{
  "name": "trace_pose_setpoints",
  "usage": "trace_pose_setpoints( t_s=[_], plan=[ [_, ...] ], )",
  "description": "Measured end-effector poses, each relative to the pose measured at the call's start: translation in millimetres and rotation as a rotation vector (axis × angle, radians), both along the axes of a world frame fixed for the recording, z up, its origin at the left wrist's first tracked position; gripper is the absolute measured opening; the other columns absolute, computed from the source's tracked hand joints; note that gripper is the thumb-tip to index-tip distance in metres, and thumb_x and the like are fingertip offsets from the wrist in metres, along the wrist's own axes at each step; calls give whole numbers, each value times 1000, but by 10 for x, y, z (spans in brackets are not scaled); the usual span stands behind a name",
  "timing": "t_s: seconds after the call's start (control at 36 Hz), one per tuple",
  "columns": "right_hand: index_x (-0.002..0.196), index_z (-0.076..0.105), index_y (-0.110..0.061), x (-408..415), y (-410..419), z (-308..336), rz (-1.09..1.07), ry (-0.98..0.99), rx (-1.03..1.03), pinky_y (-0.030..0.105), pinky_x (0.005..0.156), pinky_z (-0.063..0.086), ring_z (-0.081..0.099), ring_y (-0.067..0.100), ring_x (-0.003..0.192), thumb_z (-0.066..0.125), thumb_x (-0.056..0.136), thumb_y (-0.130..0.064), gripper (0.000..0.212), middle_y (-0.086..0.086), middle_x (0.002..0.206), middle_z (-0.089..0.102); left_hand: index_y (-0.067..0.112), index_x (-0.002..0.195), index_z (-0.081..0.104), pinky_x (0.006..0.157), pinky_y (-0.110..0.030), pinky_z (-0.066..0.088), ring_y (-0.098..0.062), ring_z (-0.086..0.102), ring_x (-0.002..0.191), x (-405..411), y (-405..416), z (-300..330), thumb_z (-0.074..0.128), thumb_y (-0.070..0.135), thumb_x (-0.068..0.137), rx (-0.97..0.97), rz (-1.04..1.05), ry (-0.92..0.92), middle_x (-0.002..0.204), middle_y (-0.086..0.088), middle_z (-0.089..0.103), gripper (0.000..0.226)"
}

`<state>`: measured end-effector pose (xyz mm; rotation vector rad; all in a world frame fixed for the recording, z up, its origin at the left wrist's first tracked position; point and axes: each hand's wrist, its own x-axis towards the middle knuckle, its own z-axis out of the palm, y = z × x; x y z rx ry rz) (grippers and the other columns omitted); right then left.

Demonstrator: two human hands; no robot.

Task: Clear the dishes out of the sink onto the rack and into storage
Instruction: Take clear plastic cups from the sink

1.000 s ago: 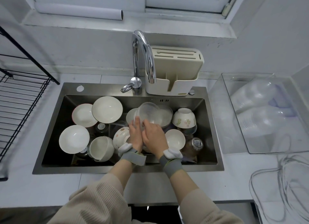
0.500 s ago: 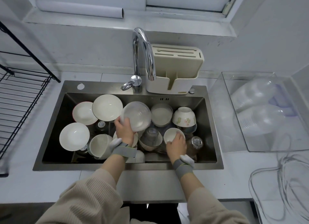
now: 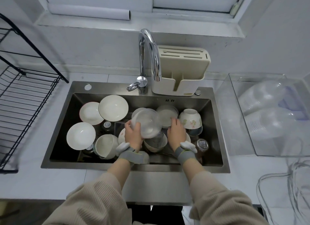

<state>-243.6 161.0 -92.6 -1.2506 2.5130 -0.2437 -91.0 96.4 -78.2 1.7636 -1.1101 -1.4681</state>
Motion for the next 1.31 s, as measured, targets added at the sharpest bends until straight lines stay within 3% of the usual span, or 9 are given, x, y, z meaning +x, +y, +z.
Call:
trace_pose_setpoints(
  t_s=[0.11, 0.19, 0.31, 0.42, 0.5, 0.58, 0.86, 1.06, 1.31],
  plan=[
    [150, 24, -16, -147, -248, -4, 202, 94, 34, 35, 113, 27, 27, 23, 142, 43, 99, -17, 55, 5, 154, 32, 21, 134, 44, 79, -43, 57, -23, 51, 107, 85, -53, 45, 54, 40, 83, -9, 50, 15, 119, -1, 52, 56],
    [147, 33, -17, -208, -371, -38, 294, 109, 204, 39, 118, 15, 29, 26, 141, 39, 99, -19, 48, 10, 145, 45, 18, 134, 44, 53, -12, 48, -20, 49, 103, 173, -114, 34, 54, 33, 91, -36, 78, 8, 121, -2, 52, 47],
    [114, 61, -15, -209, -378, -45, 358, 170, 278, 41, 119, 12, 52, 28, 116, 41, 93, -12, 28, 10, 116, 62, 18, 135, 43, 54, -21, 45, -22, 48, 104, 250, -180, 14, 49, 30, 96, -5, 65, 24, 121, -3, 49, 42],
    [118, 57, -9, -159, -310, -87, 377, 243, 186, 40, 116, 18, 49, 30, 116, 45, 89, -4, 31, 12, 119, 56, 17, 134, 44, 53, -17, 50, -22, 48, 105, 266, -182, 17, 50, 30, 96, -21, 52, 7, 122, -4, 50, 41],
    [97, 65, -3, -100, -288, 27, 312, 299, 0, 37, 90, 46, 59, 32, 93, 61, 78, 2, 20, 15, 97, 63, 17, 137, 42, 82, -34, 53, -22, 48, 106, 264, -182, 5, 49, 33, 96, -13, 34, -16, 128, -7, 51, 45],
    [66, 65, -2, -72, -277, 156, 207, 289, -231, 31, 52, 50, 61, 31, 60, 82, 53, 8, 24, 15, 66, 61, 19, 137, 40, 58, -17, 49, -19, 47, 104, 217, -151, 23, 49, 34, 95, -12, 18, 11, 124, -1, 48, 45],
    [92, 64, 3, 346, -498, 611, 328, 141, -616, 37, 68, 54, 63, 32, 78, 67, 72, -5, 23, 19, 95, 65, 15, 140, 38, 55, -11, 41, -21, 50, 114, 53, -122, 55, 55, 56, 90, 2, 125, 29, 136, -4, 48, 66],
    [84, 61, 0, 733, -452, 614, 555, 9, -546, 33, 59, 46, 58, 32, 63, 68, 64, 0, 21, 14, 69, 59, 13, 145, 32, 85, -35, 43, -28, 49, 113, 80, -192, 63, 47, 51, 96, -14, -15, -102, 133, -9, 45, 64],
    [113, 57, -7, 709, -351, 479, 588, -66, -330, 39, 80, 42, 58, 32, 89, 49, 83, -12, 32, 12, 99, 65, 12, 136, 42, 100, -37, 39, -24, 53, 113, 60, -206, 141, 37, 68, 91, 64, 138, 113, 131, -9, 54, 72]
  ],
)
